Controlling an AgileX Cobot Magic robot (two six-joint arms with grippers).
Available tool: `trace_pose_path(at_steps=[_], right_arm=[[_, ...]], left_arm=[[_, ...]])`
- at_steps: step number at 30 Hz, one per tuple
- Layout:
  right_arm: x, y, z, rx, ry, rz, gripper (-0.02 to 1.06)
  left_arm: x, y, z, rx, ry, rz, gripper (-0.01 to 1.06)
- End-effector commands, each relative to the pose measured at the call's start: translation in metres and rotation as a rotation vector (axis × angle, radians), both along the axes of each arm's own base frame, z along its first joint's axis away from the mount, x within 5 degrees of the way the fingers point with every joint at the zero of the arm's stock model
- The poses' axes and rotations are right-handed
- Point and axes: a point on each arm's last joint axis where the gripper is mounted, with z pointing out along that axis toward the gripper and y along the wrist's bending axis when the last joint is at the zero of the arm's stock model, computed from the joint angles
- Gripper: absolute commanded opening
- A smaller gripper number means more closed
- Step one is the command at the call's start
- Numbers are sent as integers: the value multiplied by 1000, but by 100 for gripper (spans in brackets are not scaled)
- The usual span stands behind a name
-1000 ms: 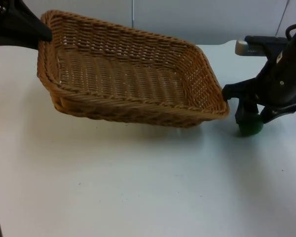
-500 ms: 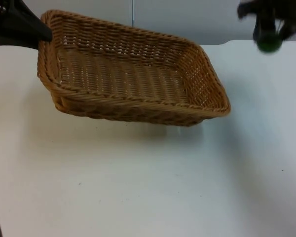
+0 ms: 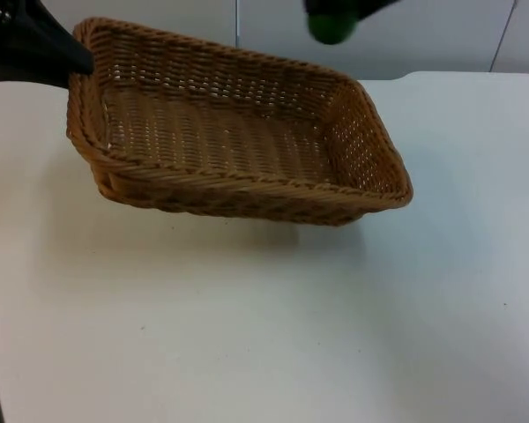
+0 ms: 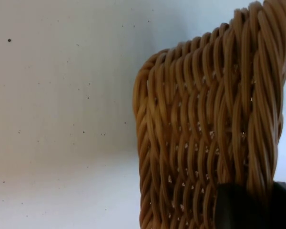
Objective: Pick up the basket with the left hand and place the ball into the basket with the right hand.
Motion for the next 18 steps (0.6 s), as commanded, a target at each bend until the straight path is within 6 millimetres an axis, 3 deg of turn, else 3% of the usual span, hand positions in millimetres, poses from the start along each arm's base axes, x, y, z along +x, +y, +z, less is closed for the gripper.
trace_pose_path(at_steps=[1,8,18], right_arm=[[-5,11,8,25,-37,31,0],[-12,41,-12,32,7,83,0],[-14,62,-40,11,54,114,0]], left_arm=[[-2,-2,8,-46,-8,6,0],[-2,-2,8,-46,-8,6,0],[-1,-2,8,-43,-9,9,0]])
